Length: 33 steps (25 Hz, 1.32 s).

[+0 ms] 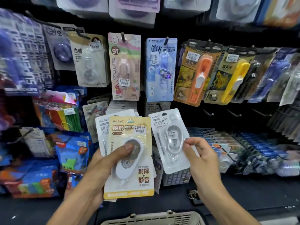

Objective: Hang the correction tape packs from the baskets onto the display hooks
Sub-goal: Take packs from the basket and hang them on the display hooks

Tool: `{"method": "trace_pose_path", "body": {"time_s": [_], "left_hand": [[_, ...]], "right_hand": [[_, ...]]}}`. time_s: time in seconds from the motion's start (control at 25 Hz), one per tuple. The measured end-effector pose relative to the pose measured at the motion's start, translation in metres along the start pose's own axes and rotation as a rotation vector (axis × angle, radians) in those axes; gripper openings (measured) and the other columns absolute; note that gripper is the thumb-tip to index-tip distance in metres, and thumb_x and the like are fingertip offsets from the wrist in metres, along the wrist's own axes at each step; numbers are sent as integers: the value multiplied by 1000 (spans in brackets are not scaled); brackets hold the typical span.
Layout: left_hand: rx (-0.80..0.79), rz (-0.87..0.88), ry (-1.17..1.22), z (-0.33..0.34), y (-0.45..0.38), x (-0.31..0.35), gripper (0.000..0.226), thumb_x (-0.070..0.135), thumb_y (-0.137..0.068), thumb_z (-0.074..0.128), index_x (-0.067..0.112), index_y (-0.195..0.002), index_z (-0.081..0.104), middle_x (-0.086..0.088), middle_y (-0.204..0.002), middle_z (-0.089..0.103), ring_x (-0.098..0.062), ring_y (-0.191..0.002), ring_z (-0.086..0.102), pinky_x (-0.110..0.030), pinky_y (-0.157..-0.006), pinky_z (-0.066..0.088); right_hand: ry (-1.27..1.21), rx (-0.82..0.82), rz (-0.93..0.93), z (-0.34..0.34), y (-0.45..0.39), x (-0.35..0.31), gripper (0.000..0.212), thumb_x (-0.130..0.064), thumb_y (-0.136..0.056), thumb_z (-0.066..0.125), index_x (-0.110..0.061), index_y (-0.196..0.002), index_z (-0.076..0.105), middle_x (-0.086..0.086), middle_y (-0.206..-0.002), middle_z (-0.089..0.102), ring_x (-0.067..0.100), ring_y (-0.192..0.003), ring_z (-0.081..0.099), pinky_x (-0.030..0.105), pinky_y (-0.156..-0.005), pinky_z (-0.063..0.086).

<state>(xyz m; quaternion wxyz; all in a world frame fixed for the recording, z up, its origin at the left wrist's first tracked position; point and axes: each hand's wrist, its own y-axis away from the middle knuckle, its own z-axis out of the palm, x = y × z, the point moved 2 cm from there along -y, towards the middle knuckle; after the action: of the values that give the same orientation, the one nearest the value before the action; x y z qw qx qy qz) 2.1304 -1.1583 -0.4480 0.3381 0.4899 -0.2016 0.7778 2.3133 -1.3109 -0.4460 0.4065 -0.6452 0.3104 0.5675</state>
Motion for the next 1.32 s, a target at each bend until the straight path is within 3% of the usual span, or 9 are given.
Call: {"method": "trace_pose_path", "body": {"time_s": [0.16, 0.32, 0.4, 0.48, 0.68, 0.88, 1.0, 1.2, 1.32], "left_hand": [[40, -4, 21, 9, -3, -8, 47, 24, -62, 88, 22, -107, 79, -16, -110, 78, -39, -93, 77, -55, -72, 62], [85, 51, -13, 19, -6, -10, 62, 22, -58, 91, 17, -117, 73, -13, -107, 79, -35, -89, 78, -46, -61, 63], [90, 67, -45, 25, -8, -14, 64, 25, -55, 92, 19, -115, 73, -11, -104, 80, -32, -88, 78, -41, -59, 63], [62, 79, -80, 33, -11, -20, 62, 23, -57, 97, 24, -114, 73, -7, -107, 80, -30, -94, 78, -39, -66, 64], [-40, 60, -65, 49, -14, -25, 75, 63, -32, 97, 45, -102, 77, 3, -112, 79, -20, -99, 77, -41, -82, 60], [62, 72, -2, 53, -19, -28, 38, 31, -62, 88, 40, -98, 79, 0, -108, 80, -21, -96, 78, -36, -73, 65], [82, 75, -21, 52, -18, -28, 42, 27, -62, 82, 30, -103, 77, -2, -106, 80, -21, -92, 78, -29, -63, 63], [65, 70, -70, 53, -18, -32, 52, 29, -61, 82, 23, -112, 71, -2, -101, 81, -16, -85, 79, -22, -58, 60], [65, 66, -81, 54, -17, -34, 59, 32, -58, 83, 22, -115, 70, -1, -101, 81, -15, -85, 78, -20, -58, 59]], "right_hand": [[41, 27, 27, 10, -1, -2, 31, -13, -100, 59, -40, -91, 71, -7, -100, 73, 18, -80, 67, 32, -68, 50], [-121, -247, 211, 11, 7, -2, 33, -28, -97, 66, -47, -124, 59, -25, -128, 58, 10, -104, 70, 37, -92, 58], [-130, -413, 208, 12, 17, -3, 41, -43, -85, 77, -38, -123, 64, -16, -124, 68, 10, -108, 69, 32, -86, 59], [-59, -499, 109, 14, 26, -1, 43, -33, -78, 85, -27, -116, 68, -4, -105, 76, 11, -93, 72, 26, -74, 59], [-188, -323, 90, 7, 20, -2, 9, -10, -92, 68, -10, -101, 70, 8, -89, 78, 19, -71, 71, 28, -59, 59], [-195, -2, 154, -39, -14, -3, 9, -13, -102, 57, -9, -109, 62, 13, -85, 75, 22, -49, 63, 26, -35, 46], [-70, 189, 153, -80, -32, 2, 10, -12, -103, 56, -13, -107, 65, 1, -73, 74, 15, -42, 59, 24, -32, 37], [9, 263, 128, -103, -39, 8, 21, -14, -98, 64, -22, -117, 60, -10, -70, 71, 6, -41, 54, 23, -37, 44], [-94, 215, 238, -98, -41, 12, 51, -14, -96, 68, -32, -137, 42, -4, -120, 62, 21, -90, 71, 41, -75, 63]]}}
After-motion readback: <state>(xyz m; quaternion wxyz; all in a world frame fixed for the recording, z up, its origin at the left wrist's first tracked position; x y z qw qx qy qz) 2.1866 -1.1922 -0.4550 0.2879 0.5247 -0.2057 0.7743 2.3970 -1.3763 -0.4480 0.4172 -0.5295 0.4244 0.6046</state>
